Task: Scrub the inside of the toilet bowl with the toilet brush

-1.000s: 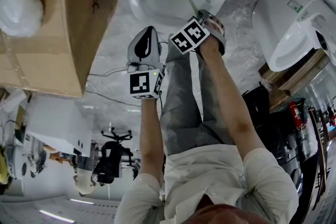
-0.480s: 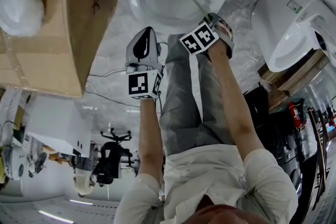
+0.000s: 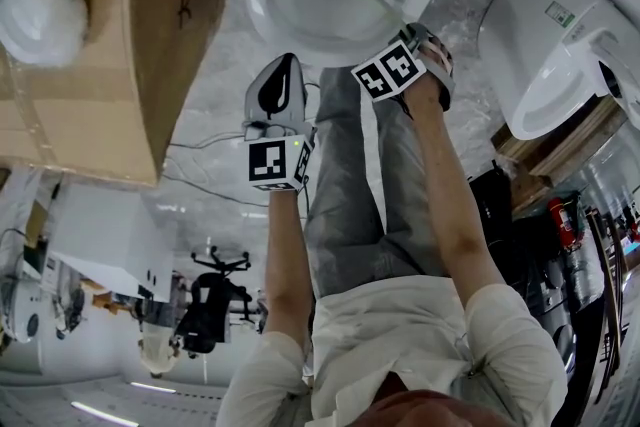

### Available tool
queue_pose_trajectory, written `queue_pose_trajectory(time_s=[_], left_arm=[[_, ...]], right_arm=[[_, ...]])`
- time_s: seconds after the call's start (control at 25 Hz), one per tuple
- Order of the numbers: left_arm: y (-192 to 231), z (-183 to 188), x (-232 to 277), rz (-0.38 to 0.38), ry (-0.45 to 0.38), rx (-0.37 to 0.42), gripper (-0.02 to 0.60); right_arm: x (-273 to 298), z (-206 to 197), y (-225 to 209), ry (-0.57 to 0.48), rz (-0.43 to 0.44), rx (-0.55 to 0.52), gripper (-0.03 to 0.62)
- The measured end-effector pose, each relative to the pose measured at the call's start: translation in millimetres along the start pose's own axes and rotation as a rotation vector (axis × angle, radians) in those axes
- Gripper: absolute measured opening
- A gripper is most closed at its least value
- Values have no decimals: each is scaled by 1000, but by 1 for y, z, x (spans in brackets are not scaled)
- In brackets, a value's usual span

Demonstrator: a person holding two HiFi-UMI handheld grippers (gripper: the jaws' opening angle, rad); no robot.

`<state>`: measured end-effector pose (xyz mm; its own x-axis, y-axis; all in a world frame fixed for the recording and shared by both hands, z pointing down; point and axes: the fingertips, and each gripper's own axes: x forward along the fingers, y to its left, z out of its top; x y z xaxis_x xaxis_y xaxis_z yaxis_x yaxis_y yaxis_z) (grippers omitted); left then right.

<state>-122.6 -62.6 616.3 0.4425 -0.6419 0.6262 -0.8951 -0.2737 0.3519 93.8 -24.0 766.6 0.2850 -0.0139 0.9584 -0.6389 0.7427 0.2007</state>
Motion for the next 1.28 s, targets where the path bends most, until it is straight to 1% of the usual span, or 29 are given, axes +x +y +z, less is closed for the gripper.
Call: queue_pose_trajectory(time_s=[0.32,0.48,0.8,1.04,1.28], left_arm=[[-3,-2,-4,4,2,8,18],[-4,0,-6,5,0,12,18],[-10,8,-7,21,-18,12,18],[-23,16,-10,24,-36,20,18],[-48,36,-21,25,-68,34,18]], right_arm=[[21,31,-19,-9,-22,-8,63],[23,35,-28,-14,-24,-11,63],[6,11,-12,-41,11,-33,63],[-22,-3,-14,-106,44,16,63],[-70,-16,-35,-200,40,71,63]])
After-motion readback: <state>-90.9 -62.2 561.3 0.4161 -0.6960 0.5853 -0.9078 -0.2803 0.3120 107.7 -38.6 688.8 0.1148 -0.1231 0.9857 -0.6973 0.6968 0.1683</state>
